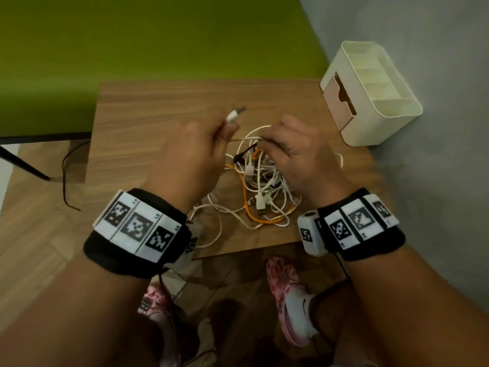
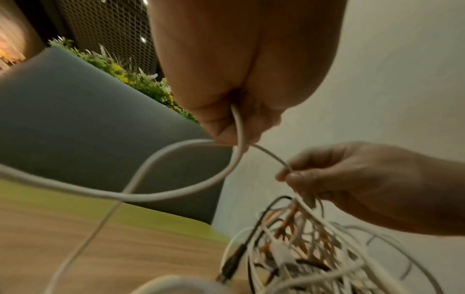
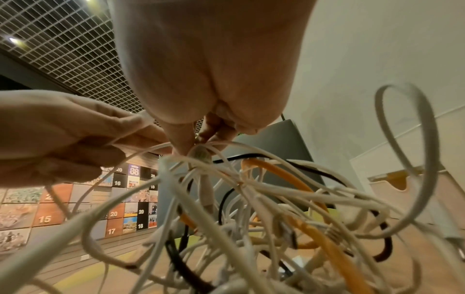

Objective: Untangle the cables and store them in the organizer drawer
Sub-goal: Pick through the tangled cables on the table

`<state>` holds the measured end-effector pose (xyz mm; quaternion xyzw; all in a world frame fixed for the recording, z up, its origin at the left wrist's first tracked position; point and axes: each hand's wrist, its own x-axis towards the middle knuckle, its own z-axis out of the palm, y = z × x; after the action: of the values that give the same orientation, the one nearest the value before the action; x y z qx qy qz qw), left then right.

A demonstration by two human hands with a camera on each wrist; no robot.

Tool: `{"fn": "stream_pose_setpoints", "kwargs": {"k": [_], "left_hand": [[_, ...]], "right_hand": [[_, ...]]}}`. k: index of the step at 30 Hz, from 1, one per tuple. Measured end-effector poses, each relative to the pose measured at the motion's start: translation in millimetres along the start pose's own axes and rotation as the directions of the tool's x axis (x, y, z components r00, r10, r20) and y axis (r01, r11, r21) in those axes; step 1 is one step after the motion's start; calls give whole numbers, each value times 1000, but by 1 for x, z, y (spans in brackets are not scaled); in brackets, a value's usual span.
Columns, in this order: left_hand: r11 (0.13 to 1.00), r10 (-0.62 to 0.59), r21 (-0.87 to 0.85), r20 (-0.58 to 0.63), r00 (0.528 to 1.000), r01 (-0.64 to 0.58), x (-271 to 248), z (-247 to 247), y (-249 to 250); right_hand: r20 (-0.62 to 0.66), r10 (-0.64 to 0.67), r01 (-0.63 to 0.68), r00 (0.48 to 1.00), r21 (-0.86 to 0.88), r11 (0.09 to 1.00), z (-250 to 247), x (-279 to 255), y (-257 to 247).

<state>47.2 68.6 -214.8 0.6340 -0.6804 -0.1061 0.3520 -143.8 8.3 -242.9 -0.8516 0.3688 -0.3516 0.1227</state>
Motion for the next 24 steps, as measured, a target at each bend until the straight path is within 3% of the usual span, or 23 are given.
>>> {"fn": "stream_pose_setpoints", "kwargs": {"k": [3,5,7,8,10,11,12,15,17,18,21,24], "left_hand": [[999,35,16,219,975,-39,-1,12,0],[999,0,-36,215,977,8,1,11,-4],[979,-29,-195,138,990,56,3,6,-3],[937,-67,-336,89,994,93,5,2,0],[729,-204,-670,-14,979,142,9,-12,3],[643,-256,-755,-58,965,126,12,-22,-1],[627,-275,-771,-87,958,110,15,-31,-6],[772,-266,-605,-31,963,194,15,-37,-25],[853,-229,-463,79,970,239,7,-27,-26],[866,-212,-435,126,969,246,4,-22,-23],[827,-184,-495,212,960,268,3,-18,-17],[767,-176,-559,289,941,315,3,-20,-9]], "right_hand": [[19,8,-7,1000,-10,1000,0,1,-1],[72,51,-51,996,-3,999,-3,1,-2],[165,112,-114,980,1,993,-6,1,-4],[216,151,-146,964,-39,988,-6,0,-3],[295,257,-205,920,-196,959,-5,-2,1],[295,300,-227,907,-258,939,-6,-2,3],[280,334,-252,900,-292,923,-8,-2,5],[311,401,-309,862,-304,901,-15,0,5],[374,415,-372,829,-187,909,-20,3,-3],[367,398,-396,841,-84,914,-23,5,-9],[246,295,-349,923,217,912,-28,9,-29],[194,255,-308,947,326,894,-32,11,-50]]}}
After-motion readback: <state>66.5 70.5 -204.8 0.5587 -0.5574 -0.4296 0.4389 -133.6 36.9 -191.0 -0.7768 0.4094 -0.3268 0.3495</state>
